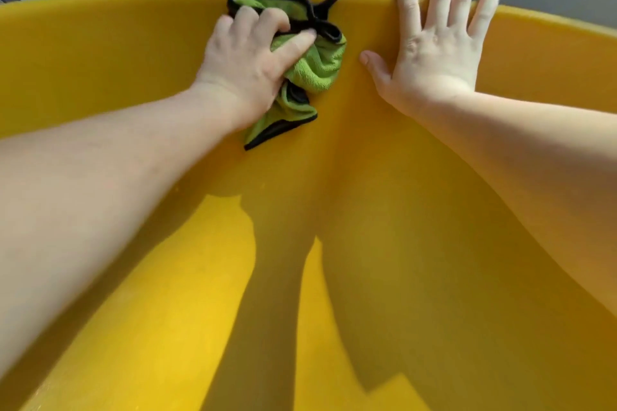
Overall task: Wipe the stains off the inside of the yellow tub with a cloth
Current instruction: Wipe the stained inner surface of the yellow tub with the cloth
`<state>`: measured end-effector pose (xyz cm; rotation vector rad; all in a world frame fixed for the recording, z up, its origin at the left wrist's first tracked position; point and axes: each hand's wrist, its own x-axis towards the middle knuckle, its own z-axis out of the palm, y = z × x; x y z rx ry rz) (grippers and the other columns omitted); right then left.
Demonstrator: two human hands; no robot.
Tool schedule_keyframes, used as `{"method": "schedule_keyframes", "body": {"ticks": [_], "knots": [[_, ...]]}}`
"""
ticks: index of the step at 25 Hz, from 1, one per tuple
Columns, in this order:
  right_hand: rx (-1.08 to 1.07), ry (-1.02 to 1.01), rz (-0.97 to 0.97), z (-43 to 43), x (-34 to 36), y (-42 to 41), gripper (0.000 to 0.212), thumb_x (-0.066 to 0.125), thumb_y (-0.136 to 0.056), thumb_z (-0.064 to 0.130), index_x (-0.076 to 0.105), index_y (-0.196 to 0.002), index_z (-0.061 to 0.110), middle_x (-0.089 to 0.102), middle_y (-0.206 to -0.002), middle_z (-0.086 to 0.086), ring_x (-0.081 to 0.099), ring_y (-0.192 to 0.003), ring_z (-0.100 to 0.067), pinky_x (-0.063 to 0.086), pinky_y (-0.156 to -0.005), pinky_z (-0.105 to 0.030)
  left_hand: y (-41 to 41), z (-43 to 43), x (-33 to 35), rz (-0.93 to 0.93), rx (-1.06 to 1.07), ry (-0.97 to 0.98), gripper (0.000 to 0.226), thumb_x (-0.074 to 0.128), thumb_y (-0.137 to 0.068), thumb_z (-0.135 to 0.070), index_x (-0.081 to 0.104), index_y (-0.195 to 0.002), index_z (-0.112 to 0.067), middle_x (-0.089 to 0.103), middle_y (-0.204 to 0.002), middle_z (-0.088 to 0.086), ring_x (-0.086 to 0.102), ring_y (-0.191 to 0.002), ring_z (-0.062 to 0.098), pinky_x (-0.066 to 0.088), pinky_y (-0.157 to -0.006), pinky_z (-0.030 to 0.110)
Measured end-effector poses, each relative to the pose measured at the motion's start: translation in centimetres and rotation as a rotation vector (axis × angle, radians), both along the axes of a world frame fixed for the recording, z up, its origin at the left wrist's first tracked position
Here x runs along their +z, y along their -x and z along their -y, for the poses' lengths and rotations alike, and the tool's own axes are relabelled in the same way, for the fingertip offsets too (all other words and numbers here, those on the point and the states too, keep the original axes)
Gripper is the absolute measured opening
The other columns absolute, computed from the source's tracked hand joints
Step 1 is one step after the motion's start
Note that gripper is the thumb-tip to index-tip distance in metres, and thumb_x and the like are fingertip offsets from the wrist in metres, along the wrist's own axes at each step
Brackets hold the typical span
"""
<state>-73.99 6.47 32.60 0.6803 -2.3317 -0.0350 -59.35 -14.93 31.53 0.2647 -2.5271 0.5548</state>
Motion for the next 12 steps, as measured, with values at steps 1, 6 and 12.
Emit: {"method": "schedule_keyframes", "body": {"ticks": [1,6,12], "knots": [[0.0,0.002,0.003,0.0,0.0,0.0,0.086,0.033,-0.091,0.075,0.023,-0.157,0.02,0.038,-0.152,-0.024,0.03,-0.145,-0.048,0.011,-0.122,-0.068,0.0,-1.5,-1.2,-0.022,0.081,-0.112,0.067,0.054,-0.094,-0.019,0.031,-0.155,-0.031,0.042,-0.141,0.016,0.044,-0.115,0.041,0.037,-0.091,0.049],[-0.007,-0.024,0.033,0.0,0.2,-0.2,0.085,0.033,-0.092,0.076,0.021,-0.158,0.023,0.037,-0.154,-0.024,0.028,-0.147,-0.048,0.01,-0.123,-0.067,-1.8,-2.8,-4.1,0.547,-0.369,0.166,0.065,0.061,-0.09,-0.036,0.043,-0.152,-0.03,0.051,-0.136,0.012,0.052,-0.108,0.036,0.046,-0.081,0.045],[-0.009,-0.027,0.087,-0.6,0.7,-0.6,0.086,0.035,-0.094,0.073,0.013,-0.162,0.026,0.03,-0.16,-0.024,0.022,-0.151,-0.046,0.008,-0.125,-0.063,-6.7,0.3,-4.9,0.037,0.286,-0.406,0.068,0.063,-0.091,-0.033,0.031,-0.15,-0.034,0.04,-0.135,0.009,0.043,-0.119,0.037,0.043,-0.095,0.049]]}}
